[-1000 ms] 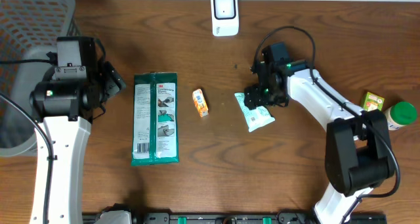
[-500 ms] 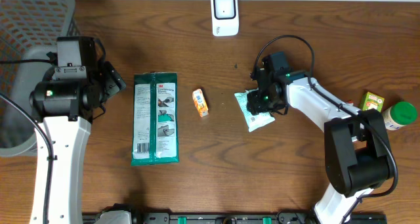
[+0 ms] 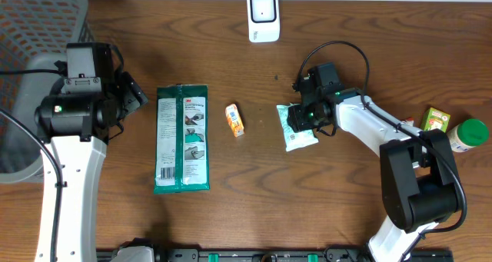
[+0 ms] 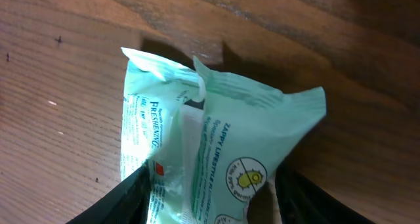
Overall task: Scan the item barcode
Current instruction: 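Lower the wipes pack and regrasp it with the right gripper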
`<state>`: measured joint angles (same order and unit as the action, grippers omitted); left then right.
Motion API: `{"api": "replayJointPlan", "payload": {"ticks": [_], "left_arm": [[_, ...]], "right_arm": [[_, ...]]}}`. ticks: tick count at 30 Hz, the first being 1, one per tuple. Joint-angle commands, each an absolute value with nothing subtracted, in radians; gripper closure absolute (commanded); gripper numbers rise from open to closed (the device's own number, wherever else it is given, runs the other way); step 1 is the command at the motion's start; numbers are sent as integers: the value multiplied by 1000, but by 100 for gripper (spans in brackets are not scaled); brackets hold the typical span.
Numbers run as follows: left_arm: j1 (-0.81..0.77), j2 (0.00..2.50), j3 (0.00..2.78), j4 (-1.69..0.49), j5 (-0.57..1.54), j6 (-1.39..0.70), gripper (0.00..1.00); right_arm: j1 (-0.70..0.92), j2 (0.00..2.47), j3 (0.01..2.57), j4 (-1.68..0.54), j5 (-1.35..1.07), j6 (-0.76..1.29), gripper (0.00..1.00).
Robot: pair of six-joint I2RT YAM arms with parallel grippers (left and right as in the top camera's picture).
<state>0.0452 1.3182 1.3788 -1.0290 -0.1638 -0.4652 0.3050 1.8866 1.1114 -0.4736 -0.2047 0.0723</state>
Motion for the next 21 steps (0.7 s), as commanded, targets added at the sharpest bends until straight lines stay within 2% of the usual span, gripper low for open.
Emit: {"api": "replayJointPlan", "payload": {"ticks": [1, 12, 21], "left_arm": [[49, 1313, 1386, -1032, -177, -453, 11], [49, 1313, 1386, -1032, -177, -453, 11], [49, 1313, 1386, -1032, -177, -453, 11]], "right_arm": [[273, 1869, 1099, -461, -207, 78, 43], [180, 1851, 1099, -463, -398, 101, 44], [200, 1851, 1062, -455, -397, 113, 48]]}}
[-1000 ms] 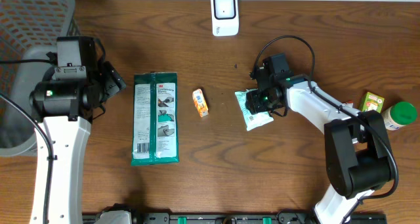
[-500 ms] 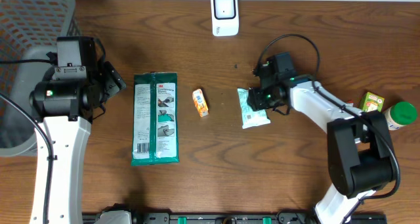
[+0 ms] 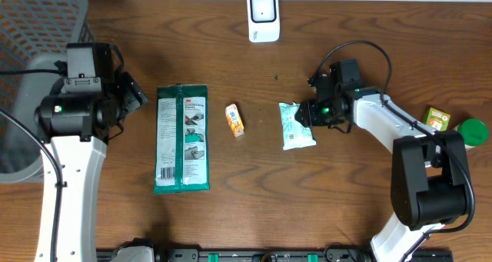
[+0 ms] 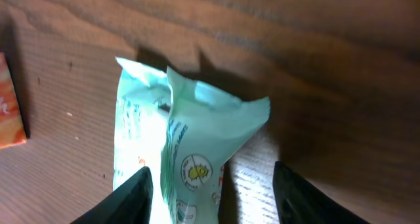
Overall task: Scan the item barcode
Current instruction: 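Lower the wipes pack and regrasp it with the right gripper, then lift the mint-green wipes pack with the right gripper toward the scanner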
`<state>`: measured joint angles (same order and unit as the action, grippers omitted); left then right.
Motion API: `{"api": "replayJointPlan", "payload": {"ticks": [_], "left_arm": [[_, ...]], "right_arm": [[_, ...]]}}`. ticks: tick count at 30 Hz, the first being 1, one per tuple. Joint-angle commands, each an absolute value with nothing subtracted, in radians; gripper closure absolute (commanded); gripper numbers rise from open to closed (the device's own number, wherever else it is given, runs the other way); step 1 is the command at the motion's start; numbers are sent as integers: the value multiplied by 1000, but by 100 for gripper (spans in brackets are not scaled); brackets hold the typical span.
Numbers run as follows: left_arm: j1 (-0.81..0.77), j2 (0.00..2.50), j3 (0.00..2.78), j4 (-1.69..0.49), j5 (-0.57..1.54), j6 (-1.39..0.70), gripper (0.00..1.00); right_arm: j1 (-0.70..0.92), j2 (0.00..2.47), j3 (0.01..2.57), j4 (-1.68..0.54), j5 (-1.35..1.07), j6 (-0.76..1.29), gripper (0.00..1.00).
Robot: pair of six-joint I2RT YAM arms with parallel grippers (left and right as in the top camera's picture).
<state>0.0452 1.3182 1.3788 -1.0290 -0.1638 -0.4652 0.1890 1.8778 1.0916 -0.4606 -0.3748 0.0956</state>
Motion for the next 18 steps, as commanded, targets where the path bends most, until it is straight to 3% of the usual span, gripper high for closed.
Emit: {"api": "replayJointPlan", "payload": {"ticks": [1, 7, 9, 10, 11, 12, 18], "left_arm": [[49, 1313, 1386, -1032, -177, -453, 11], [49, 1313, 1386, -1032, -177, -453, 11], [49, 1313, 1386, -1032, -177, -453, 11], [49, 1313, 1386, -1032, -177, -453, 11], [49, 1313, 1386, -1032, -177, -453, 11], [49, 1313, 1386, -1032, -177, -453, 11], [49, 1313, 1386, -1032, -177, -453, 11]], "right_arm": [[200, 1851, 1053, -446, -392, 125, 48], [200, 1851, 961, -311, -390, 165, 51], [200, 1851, 933, -263, -390, 171, 66], [200, 1851, 926, -249, -391, 172, 77], [199, 1851, 926, -245, -390, 171, 94], [197, 1851, 930, -247, -392, 172, 99], [157, 1802, 956, -254, -576, 170, 99]]}}
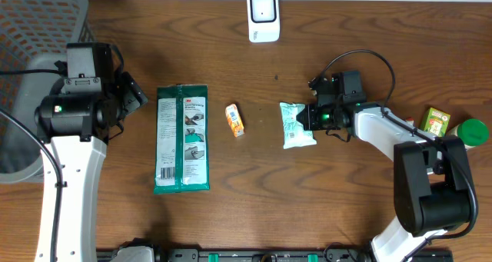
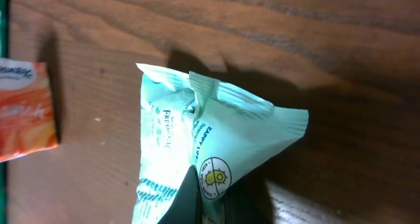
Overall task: Scan the item barcode
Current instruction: 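Lift the mint-green wipes pack with the right gripper toward the scanner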
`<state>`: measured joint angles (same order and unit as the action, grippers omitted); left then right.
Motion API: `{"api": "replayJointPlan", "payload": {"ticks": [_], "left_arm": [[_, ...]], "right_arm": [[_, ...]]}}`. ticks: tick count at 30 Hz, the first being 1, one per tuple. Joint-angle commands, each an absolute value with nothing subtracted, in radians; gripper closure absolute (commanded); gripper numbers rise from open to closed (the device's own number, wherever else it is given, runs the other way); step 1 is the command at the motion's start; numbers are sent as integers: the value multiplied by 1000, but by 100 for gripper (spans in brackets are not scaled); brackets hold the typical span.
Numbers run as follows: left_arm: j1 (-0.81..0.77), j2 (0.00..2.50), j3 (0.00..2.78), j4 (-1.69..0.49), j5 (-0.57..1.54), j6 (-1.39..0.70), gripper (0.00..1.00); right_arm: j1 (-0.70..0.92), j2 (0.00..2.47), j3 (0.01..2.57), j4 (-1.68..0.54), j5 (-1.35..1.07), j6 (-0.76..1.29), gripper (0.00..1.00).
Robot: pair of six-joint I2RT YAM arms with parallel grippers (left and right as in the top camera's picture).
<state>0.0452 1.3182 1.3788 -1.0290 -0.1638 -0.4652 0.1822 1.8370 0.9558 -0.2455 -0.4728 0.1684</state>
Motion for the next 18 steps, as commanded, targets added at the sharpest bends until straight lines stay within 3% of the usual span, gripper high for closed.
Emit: {"api": "replayJointPlan", "payload": {"ticks": [1, 18], "left_arm": [[49, 1313, 1386, -1032, -177, -453, 11], [49, 1313, 1386, -1032, -177, -453, 11]], "right_arm": [[149, 1787, 956, -254, -601, 166, 99], [59, 1539, 956, -377, -626, 134, 99]]}}
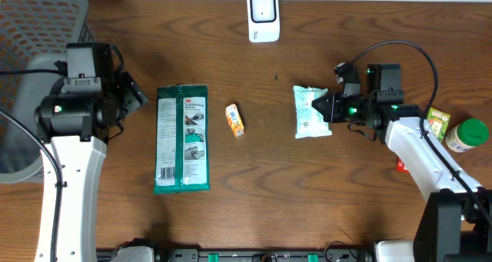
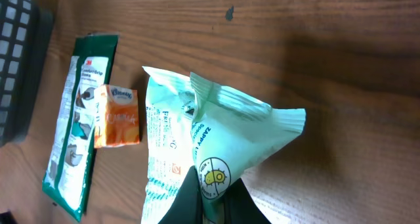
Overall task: Scan the item barcode
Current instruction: 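Lift the mint-green wipes pack with the right gripper toward the scanner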
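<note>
A pale green wipes packet (image 1: 311, 112) hangs above the table, with my right gripper (image 1: 332, 108) shut on its right end. In the right wrist view the packet (image 2: 216, 142) fills the centre and the black fingers (image 2: 190, 201) pinch its lower edge. The white barcode scanner (image 1: 263, 16) stands at the back centre of the table. My left gripper (image 1: 137, 94) stays at the left, by the long green 3M pack (image 1: 182, 137); its jaws cannot be made out.
A small orange tissue box (image 1: 234, 119) lies between the 3M pack and the packet. A green box (image 1: 436, 121) and a green-capped bottle (image 1: 468, 134) stand at the right edge. A grey basket (image 1: 38, 31) fills the back left corner.
My right gripper, shut on the wipes packet, has lifted it off the table and carried it a little to the right. The left arm has not moved.
My right gripper stood open around the packet's right end as it lay on the table. It then drew back a little, still open. Then it was shut on the packet's edge, and now it holds the packet raised and further right.
</note>
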`<state>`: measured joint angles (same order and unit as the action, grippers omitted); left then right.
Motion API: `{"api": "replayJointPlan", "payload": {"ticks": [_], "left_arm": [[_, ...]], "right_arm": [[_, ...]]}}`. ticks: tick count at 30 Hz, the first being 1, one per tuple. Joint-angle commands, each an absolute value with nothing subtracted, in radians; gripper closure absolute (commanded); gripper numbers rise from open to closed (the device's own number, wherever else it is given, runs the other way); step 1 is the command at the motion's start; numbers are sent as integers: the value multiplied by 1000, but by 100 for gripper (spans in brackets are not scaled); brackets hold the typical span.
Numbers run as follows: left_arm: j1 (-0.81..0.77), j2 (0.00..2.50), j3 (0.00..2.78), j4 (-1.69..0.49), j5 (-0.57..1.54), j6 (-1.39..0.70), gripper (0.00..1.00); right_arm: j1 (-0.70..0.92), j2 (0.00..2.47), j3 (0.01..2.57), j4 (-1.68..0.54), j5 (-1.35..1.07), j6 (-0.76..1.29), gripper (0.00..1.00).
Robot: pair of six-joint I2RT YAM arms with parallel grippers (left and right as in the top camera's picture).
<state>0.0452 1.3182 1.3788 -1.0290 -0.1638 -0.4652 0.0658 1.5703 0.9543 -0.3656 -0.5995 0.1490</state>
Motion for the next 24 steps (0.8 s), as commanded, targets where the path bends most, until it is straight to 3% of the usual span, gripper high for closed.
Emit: {"api": "replayJointPlan", "payload": {"ticks": [1, 9, 24], "left_arm": [[49, 1313, 1386, -1032, -177, -453, 11], [49, 1313, 1386, -1032, -177, -453, 11], [49, 1313, 1386, -1032, -177, -453, 11]], "right_arm": [[59, 1531, 956, -391, -625, 134, 99], [60, 1509, 971, -530, -422, 144, 99], [60, 1507, 1094, -776, -438, 50, 99]]}}
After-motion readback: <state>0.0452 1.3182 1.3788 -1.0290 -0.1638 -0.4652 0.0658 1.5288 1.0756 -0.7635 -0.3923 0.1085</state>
